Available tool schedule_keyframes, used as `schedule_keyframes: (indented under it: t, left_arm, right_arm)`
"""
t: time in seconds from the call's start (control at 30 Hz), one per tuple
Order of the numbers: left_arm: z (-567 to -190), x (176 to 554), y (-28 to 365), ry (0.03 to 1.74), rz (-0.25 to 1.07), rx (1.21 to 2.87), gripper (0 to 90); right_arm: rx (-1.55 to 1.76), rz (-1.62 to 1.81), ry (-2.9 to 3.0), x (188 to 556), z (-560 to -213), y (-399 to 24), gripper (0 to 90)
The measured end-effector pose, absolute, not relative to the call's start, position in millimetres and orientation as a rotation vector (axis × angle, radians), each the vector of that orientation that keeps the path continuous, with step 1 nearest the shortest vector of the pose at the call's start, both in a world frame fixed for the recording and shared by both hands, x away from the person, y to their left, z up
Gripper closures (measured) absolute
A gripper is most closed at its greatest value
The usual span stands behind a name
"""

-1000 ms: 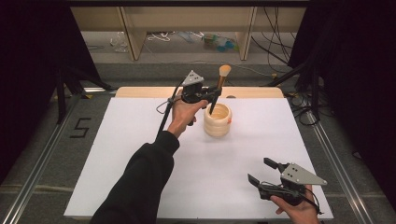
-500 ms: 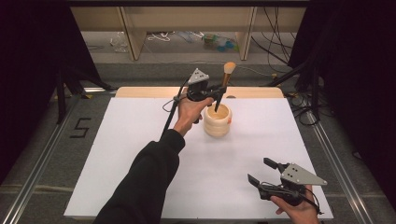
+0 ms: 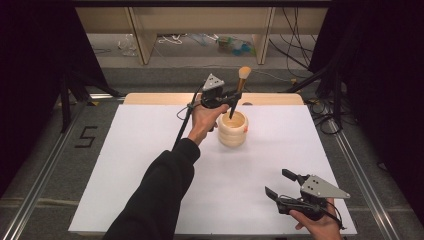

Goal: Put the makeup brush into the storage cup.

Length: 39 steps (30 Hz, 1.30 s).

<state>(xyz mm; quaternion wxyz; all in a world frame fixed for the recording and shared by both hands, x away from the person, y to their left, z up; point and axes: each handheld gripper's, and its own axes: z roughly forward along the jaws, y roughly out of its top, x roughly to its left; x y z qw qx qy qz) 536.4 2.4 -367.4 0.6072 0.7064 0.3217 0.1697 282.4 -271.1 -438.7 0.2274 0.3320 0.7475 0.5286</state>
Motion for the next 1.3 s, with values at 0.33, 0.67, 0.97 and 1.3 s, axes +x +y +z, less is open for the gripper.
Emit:
schedule_keyframes:
  t: [0.33, 0.67, 0.97, 1.3]
  left_arm:
    - [-381, 539, -1, 0.764, 0.384, 1.633, 74.2]
    - [-386, 540, -3, 0.763, 0.381, 1.623, 74.1]
    - [-400, 540, -4, 0.773, 0.372, 1.647, 74.1]
    - [-413, 540, -4, 0.796, 0.358, 1.663, 74.1]
  right_arm:
    - [0.915, 1.457, 2.064, 282, -439, -271, 20.2]
    - [0.914, 1.454, 2.061, 282, -439, -271, 20.2]
    - [0.907, 1.436, 2.074, 281, -438, -272, 20.2]
    - [0.908, 1.437, 2.076, 282, -438, -271, 20.2]
